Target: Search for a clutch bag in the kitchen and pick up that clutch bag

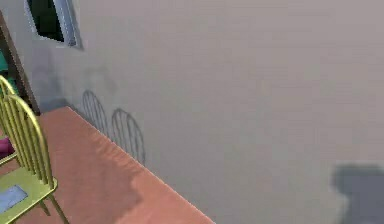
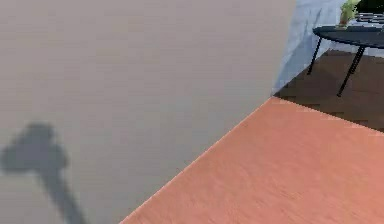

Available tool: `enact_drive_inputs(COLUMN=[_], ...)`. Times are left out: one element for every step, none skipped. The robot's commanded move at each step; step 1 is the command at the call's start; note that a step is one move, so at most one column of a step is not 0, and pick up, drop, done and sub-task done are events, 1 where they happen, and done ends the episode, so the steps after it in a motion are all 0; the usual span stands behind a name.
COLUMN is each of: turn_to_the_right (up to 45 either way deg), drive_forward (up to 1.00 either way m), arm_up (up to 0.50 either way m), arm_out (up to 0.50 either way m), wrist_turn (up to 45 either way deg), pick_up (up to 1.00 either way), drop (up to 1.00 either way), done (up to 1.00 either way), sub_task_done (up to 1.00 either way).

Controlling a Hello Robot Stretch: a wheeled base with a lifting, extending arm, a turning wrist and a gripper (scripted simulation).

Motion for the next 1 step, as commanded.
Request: enact_drive_inputs(turn_to_the_right=[-45.0], drive_forward=[0.00], arm_up=[0.00], arm_out=[0.00], wrist_turn=[0.0], pick_up=[0.00], drop=[0.00], done=[0.00], sub_task_done=[0.00])
